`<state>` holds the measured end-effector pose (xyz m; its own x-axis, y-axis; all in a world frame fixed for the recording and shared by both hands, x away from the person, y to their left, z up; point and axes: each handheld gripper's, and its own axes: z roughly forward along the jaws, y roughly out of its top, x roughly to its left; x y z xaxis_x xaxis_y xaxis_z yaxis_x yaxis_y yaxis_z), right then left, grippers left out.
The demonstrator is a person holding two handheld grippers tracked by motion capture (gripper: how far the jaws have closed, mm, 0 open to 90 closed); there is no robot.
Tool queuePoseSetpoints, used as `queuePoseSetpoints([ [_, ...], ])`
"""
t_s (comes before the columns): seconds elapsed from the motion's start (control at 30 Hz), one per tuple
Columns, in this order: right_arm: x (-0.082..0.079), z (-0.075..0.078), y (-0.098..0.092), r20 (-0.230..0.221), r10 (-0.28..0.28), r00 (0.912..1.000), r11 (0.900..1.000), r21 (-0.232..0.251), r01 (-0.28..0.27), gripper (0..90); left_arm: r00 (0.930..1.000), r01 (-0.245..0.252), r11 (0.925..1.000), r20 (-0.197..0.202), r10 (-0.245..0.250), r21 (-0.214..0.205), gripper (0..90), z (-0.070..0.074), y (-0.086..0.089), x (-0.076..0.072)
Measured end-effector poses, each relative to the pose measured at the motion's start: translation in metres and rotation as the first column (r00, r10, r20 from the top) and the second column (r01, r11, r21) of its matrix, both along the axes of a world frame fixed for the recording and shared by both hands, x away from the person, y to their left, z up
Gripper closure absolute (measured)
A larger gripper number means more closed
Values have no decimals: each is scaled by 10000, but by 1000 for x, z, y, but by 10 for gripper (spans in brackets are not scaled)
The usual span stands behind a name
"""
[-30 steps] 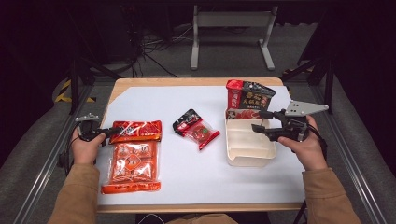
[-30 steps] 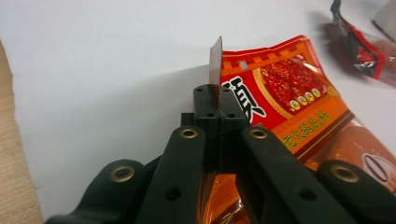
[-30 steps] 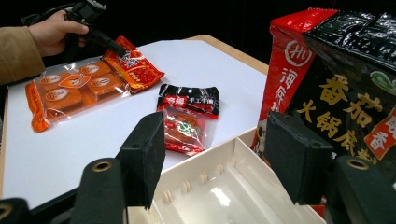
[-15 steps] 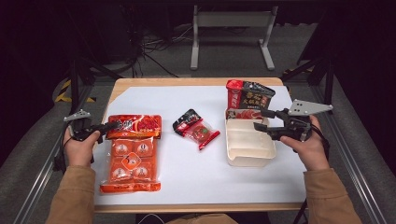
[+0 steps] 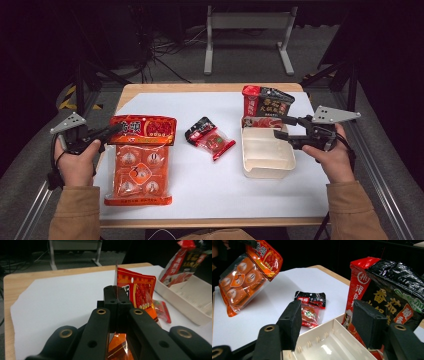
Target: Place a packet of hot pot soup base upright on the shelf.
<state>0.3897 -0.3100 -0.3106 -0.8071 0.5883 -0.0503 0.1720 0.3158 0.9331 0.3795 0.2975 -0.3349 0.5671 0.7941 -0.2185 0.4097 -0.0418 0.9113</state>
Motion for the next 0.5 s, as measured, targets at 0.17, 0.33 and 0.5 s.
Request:
queuePoseSetpoints([
  [0.17, -1, 1, -1, 32, -16, 10000, 10000, 15, 16, 414, 9985, 289, 9989, 453, -306, 376, 899, 20, -11, -16],
  [0.33, -3, 3, -1, 106, -75, 9999, 10000, 33, 75, 415, 9921, 710, 9948, 983, -780, 734, 899, 39, -26, -32],
  [0.5, -4, 4, -1, 131, -69, 9999, 10000, 40, 68, 415, 9844, 825, 9901, 1458, -988, 1138, 899, 53, -42, -46],
])
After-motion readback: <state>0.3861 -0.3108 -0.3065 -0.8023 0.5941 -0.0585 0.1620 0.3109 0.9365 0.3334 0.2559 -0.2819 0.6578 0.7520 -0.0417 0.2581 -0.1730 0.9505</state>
